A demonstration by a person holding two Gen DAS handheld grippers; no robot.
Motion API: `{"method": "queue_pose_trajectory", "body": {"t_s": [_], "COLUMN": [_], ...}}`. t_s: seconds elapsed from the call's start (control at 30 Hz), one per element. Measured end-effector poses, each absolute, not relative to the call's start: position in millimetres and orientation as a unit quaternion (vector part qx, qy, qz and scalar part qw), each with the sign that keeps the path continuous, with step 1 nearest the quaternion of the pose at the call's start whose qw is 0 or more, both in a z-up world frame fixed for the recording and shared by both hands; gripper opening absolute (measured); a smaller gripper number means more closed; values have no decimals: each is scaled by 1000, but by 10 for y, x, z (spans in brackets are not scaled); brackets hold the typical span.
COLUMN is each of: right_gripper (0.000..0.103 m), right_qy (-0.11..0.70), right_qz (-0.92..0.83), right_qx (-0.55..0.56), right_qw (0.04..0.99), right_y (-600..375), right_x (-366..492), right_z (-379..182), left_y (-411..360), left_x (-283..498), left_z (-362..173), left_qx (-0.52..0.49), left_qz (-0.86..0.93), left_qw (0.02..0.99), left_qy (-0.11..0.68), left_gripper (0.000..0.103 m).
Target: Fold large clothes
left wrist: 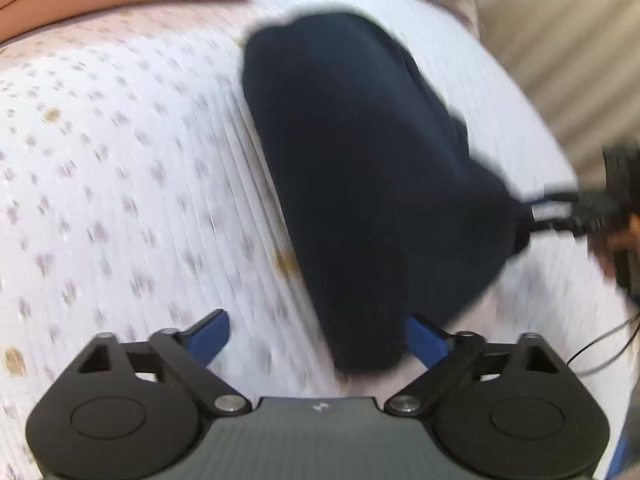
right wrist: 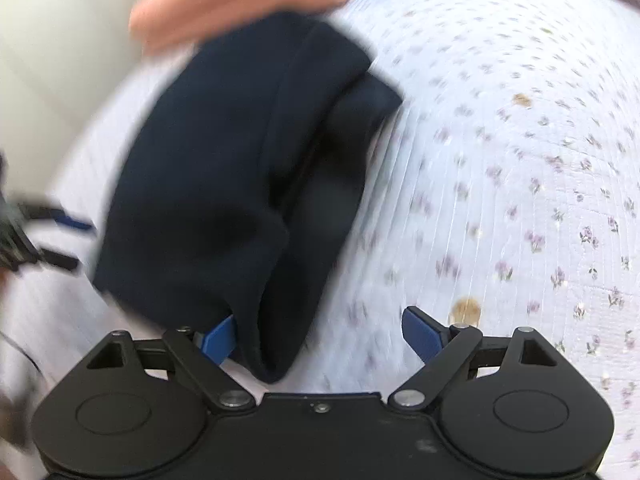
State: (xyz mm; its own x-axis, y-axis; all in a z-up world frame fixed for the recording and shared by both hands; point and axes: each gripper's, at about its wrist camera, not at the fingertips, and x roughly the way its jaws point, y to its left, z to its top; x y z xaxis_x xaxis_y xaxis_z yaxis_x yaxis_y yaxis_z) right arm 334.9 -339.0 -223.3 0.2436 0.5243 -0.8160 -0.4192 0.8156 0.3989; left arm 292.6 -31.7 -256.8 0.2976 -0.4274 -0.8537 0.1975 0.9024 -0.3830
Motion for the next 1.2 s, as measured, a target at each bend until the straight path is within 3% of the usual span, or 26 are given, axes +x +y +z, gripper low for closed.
{"method": "queue_pose_trajectory", "body": {"t_s": [0.23, 0.43, 0.73, 1.07, 1.2], "right_gripper": [102, 102, 102, 103, 103], "right_qy": [505, 533, 536, 538, 488], "right_qz": [320, 342, 362, 420, 434], "right_qx": [176, 177, 187, 278, 251], "right_qw": [782, 754, 740, 677, 714], "right_y": [-3544, -3334, -3382, -3498, -3336], "right_x": [3937, 4019, 4028, 4090, 4023], "right_z": [-2040, -2432, -2740, -2914, -2902], "left_y": [-228, -519, -327, -452, -470], "left_x": [3542, 3869, 4143, 4260, 4291], "left_z": [-2381, -2613, -2971, -3221, -3374], "left_qx": [-189, -202, -278, -278, -303], "left_qz": [-228, -233, -244, -269, -276], "left_qw": [785, 786, 759, 746, 730], "left_qy": [544, 537, 536, 543, 548], "left_gripper": [99, 98, 99, 103, 103]}}
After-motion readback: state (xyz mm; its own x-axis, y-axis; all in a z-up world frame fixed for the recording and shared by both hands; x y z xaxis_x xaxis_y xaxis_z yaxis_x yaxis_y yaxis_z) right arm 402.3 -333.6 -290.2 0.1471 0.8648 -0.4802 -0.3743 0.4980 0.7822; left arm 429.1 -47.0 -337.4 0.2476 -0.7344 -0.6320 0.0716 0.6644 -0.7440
